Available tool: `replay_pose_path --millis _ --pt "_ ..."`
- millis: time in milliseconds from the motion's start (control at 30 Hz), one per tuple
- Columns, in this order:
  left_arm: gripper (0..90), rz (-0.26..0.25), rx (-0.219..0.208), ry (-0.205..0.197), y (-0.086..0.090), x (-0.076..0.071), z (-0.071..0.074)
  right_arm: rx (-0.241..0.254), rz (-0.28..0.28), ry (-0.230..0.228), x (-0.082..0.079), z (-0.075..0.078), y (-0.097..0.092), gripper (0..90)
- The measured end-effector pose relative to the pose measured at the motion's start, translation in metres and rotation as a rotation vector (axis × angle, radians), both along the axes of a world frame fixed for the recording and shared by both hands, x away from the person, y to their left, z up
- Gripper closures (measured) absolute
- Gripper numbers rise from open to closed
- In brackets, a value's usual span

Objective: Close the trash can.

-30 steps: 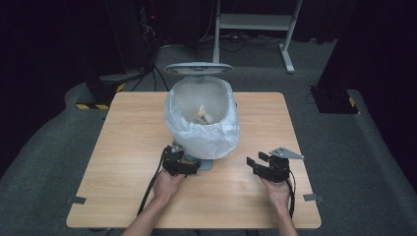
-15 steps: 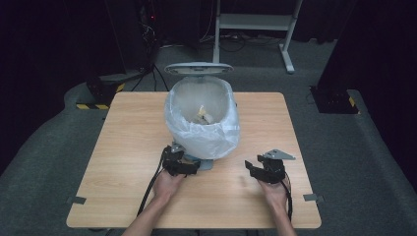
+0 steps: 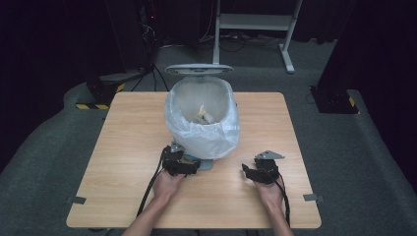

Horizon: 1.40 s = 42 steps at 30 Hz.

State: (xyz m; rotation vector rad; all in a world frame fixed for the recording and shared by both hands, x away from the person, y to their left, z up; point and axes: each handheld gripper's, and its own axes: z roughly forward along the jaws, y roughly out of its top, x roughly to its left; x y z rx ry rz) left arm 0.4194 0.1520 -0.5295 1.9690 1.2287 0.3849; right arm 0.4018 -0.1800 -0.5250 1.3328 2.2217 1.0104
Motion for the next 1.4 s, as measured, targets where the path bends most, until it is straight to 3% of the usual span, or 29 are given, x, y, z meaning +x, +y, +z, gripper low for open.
replay_pose_path --millis 133,233,700,967,1300,1333,1367,1400 --pt "0.4 0.001 -0.002 0.0 0.0 0.0001 0.0 -0.011 -0.012 -0.028 -0.0007 -0.003 0.0037 39.9" --pt "0.3 0.001 -0.001 0.001 0.0003 0.0002 0.0 -0.052 -0.011 -0.042 -0.0016 -0.0033 0.0073 38.9" --pt "0.1 0.02 -0.012 -0.006 0.0001 -0.0006 0.0 -0.054 -0.027 -0.04 0.0012 -0.0033 0.0061 36.2" --pt "0.2 0.016 -0.016 0.013 0.0007 -0.0014 0.0008 -0.054 -0.027 -0.04 0.0012 -0.0033 0.0062 36.2" --pt "0.2 0.026 -0.06 -0.016 0.0027 -0.0027 0.006 -0.056 -0.026 -0.041 0.0012 -0.0033 0.0061 35.9" --pt "0.1 0.019 -0.059 -0.019 0.0045 -0.0029 0.0077 -0.056 -0.026 -0.041 0.0012 -0.0033 0.0061 36.0" --pt "0.0 0.001 -0.031 -0.016 0.006 -0.0023 0.0092 -0.056 -0.026 -0.041 0.0012 -0.0033 0.0061 35.9" --pt "0.1 0.02 -0.05 -0.019 0.0034 -0.0023 0.0088 -0.056 -0.026 -0.041 0.0011 -0.0033 0.0062 35.8"
